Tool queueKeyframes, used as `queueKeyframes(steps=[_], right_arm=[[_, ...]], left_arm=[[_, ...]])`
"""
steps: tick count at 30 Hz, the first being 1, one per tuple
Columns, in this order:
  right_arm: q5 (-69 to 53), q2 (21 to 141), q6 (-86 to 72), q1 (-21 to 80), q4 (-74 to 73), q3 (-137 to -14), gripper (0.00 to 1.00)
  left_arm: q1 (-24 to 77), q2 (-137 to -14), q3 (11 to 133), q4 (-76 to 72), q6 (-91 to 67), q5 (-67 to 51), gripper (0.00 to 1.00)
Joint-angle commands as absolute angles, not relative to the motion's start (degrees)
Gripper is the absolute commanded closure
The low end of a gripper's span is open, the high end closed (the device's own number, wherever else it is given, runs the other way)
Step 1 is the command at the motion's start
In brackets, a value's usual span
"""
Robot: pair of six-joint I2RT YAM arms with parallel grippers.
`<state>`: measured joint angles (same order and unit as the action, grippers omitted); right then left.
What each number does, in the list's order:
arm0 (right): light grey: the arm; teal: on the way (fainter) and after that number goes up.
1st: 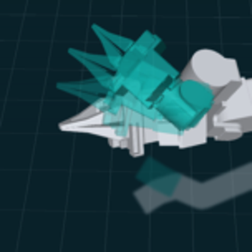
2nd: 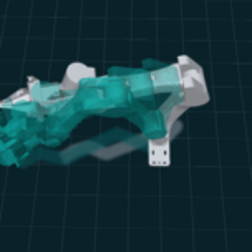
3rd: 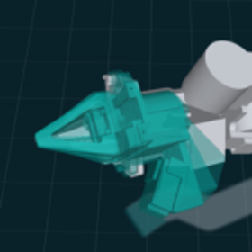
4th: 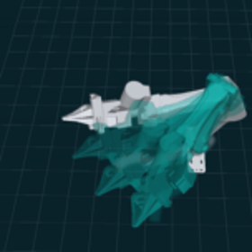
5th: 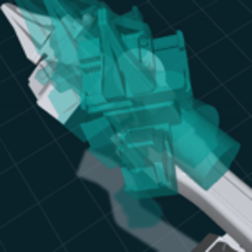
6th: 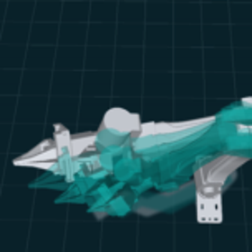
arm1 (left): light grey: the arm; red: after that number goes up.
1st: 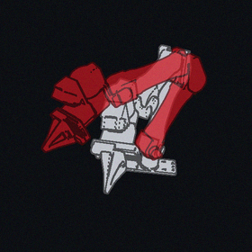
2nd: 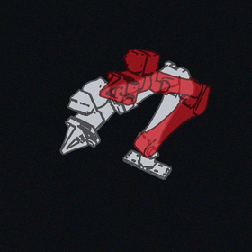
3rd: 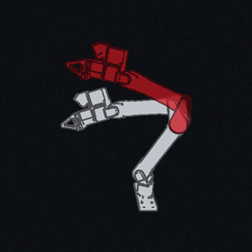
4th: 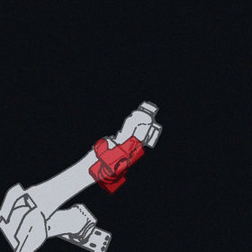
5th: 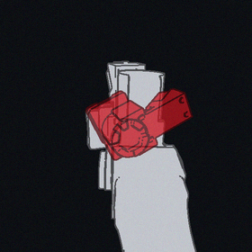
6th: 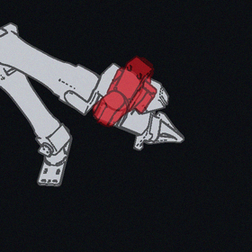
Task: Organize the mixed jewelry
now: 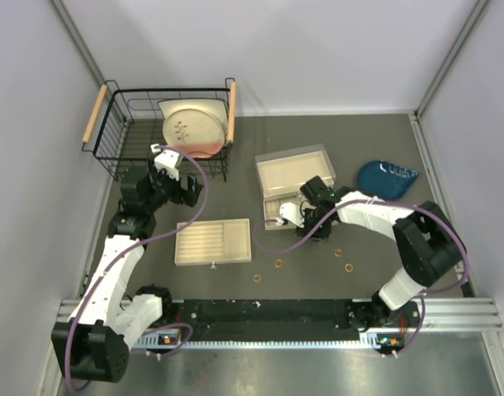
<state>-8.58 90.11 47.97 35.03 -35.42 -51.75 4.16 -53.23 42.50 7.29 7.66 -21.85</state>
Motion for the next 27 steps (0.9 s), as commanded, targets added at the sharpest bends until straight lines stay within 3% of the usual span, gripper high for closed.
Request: queueKeyframes(steps=[1,27], right_arm=[[-7.39,93.24,48.60,35.42,-30.51,-53.43,0.60],[-0.18,103.09,44.65,35.51,-22.94,-64.33,0.62]], left_arm=[[4.13,-52.12,41.75,4.75,8.17,-21.71,0.09],[4.13,-52.21,41.57,4.31,8.09,-22.15,0.09]])
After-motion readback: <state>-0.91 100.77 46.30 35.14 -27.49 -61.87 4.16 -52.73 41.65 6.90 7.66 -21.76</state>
